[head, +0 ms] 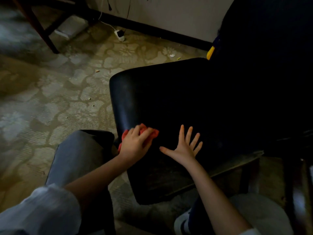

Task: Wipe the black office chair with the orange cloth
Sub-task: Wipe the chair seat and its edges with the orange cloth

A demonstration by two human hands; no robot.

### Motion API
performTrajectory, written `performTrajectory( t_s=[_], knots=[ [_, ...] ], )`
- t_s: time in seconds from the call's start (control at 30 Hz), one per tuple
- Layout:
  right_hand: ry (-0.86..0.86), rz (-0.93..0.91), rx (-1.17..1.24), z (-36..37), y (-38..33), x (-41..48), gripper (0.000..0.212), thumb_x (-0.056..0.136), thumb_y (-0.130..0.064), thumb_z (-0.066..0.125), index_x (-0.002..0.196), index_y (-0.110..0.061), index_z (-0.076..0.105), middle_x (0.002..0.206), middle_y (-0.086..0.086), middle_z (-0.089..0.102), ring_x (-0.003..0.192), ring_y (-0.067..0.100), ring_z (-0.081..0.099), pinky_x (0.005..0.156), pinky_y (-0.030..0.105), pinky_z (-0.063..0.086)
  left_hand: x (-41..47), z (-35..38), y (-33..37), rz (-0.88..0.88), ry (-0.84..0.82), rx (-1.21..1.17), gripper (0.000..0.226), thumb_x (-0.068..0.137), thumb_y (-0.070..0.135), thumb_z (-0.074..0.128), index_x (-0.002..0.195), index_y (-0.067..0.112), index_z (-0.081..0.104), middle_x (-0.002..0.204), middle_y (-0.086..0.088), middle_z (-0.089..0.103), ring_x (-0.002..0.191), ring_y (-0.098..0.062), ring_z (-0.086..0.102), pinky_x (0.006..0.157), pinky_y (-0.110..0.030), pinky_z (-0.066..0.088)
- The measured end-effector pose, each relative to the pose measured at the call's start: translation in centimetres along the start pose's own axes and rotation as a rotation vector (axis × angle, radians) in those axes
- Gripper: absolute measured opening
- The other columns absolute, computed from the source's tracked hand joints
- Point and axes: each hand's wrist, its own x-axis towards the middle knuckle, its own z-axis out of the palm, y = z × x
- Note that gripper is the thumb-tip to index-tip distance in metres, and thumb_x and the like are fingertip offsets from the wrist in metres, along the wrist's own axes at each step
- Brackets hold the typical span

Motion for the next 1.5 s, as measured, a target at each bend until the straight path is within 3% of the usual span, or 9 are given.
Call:
performTrajectory(
  t_s=[0.17, 0.37, 0.5, 0.63, 0.83, 1.0, 1.27, 1.37, 1.5],
  knots=[
    [0.197, 0.037, -0.074, -1.3, 6.1, -2.6, 0.118, 0.073, -0.073, 0.056, 0.147, -0.023, -0.022, 0.155, 0.007, -0.027, 0.141, 0.032, -0.024, 0.112, 0.048, -0.013, -0.4, 1.6, 4.8, 0.408, -0.159, 0.075, 0.035, 0.083, 0.044, 0.046, 0.117, 0.036, 0.05, 0.104, -0.004, 0.062, 0.078, -0.025, 0.061, 0.072, -0.044, 0.05],
    [0.146, 0.061, -0.094, -1.4, 10.6, -3.6, 0.128, 0.062, -0.087, 0.049, 0.148, -0.02, -0.019, 0.155, 0.004, -0.027, 0.141, 0.022, -0.027, 0.113, 0.041, -0.015, 5.3, 5.8, 10.3, 0.606, -0.29, 0.081, 0.035, 0.086, 0.042, 0.045, 0.117, 0.031, 0.058, 0.112, -0.006, 0.059, 0.089, -0.027, 0.061, 0.073, -0.049, 0.049],
    [0.16, 0.058, -0.085, -1.4, 11.1, -3.1, 0.134, 0.055, -0.093, 0.044, 0.147, -0.019, -0.021, 0.154, 0.003, -0.029, 0.139, 0.02, -0.03, 0.111, 0.04, -0.02, 10.2, 7.8, 12.3, 0.626, -0.316, 0.114, 0.037, 0.09, 0.037, 0.047, 0.122, 0.024, 0.061, 0.116, -0.011, 0.059, 0.096, -0.033, 0.059, 0.076, -0.042, 0.049],
    [0.173, 0.036, -0.092, -1.0, 11.6, -2.8, 0.136, 0.039, -0.096, 0.015, 0.144, -0.021, -0.028, 0.152, 0.001, -0.032, 0.135, 0.016, -0.034, 0.11, 0.04, -0.021, 12.6, 6.5, 9.6, 0.384, -0.314, 0.131, 0.037, 0.094, 0.038, 0.047, 0.128, 0.027, 0.056, 0.123, -0.011, 0.053, 0.106, -0.035, 0.053, 0.089, -0.044, 0.043],
    [0.2, 0.011, -0.019, -0.6, 11.8, -2.8, 0.13, 0.04, -0.095, 0.017, 0.131, -0.022, -0.041, 0.141, -0.006, -0.04, 0.132, 0.014, -0.036, 0.108, 0.038, -0.023, 8.3, 4.1, 6.1, 0.296, -0.251, 0.079, 0.029, 0.088, 0.039, 0.045, 0.115, 0.031, 0.051, 0.103, -0.009, 0.059, 0.084, -0.034, 0.061, 0.079, -0.041, 0.048],
    [0.22, -0.01, 0.041, -0.7, 11.9, -3.0, 0.132, 0.041, -0.094, 0.023, 0.129, -0.022, -0.044, 0.145, -0.008, -0.035, 0.132, 0.011, -0.036, 0.104, 0.031, -0.031, 4.4, 4.3, 8.8, 0.553, -0.275, 0.052, 0.032, 0.082, 0.037, 0.05, 0.113, 0.033, 0.052, 0.104, -0.001, 0.061, 0.082, -0.02, 0.063, 0.08, -0.035, 0.043],
    [0.301, 0.086, 0.154, -1.3, 11.9, -3.4, 0.143, 0.048, -0.086, 0.059, 0.131, -0.03, -0.043, 0.143, -0.001, -0.039, 0.133, 0.015, -0.036, 0.104, 0.035, -0.031, 10.0, 9.6, 16.5, 0.782, -0.379, 0.042, 0.04, 0.08, 0.033, 0.042, 0.108, 0.018, 0.066, 0.106, -0.01, 0.062, 0.081, -0.028, 0.063, 0.068, -0.038, 0.052],
    [0.315, 0.152, 0.148, -1.5, 12.4, -3.6, 0.138, 0.045, -0.095, 0.039, 0.135, -0.027, -0.04, 0.14, -0.001, -0.043, 0.133, 0.016, -0.037, 0.107, 0.041, -0.025, 12.6, 10.9, 17.8, 0.776, -0.375, 0.066, 0.041, 0.085, 0.036, 0.04, 0.116, 0.021, 0.063, 0.108, -0.009, 0.06, 0.086, -0.029, 0.061, 0.07, -0.036, 0.051],
    [0.319, 0.212, 0.119, -1.9, 13.5, -3.2, 0.13, 0.044, -0.094, 0.014, 0.148, -0.022, -0.018, 0.151, 0.007, -0.034, 0.14, 0.026, -0.027, 0.11, 0.043, -0.017, 16.3, 11.9, 17.4, 0.547, -0.363, 0.054, 0.037, 0.094, 0.031, 0.051, 0.129, 0.022, 0.055, 0.122, -0.011, 0.053, 0.106, -0.033, 0.053, 0.084, -0.042, 0.049]
  ],
)
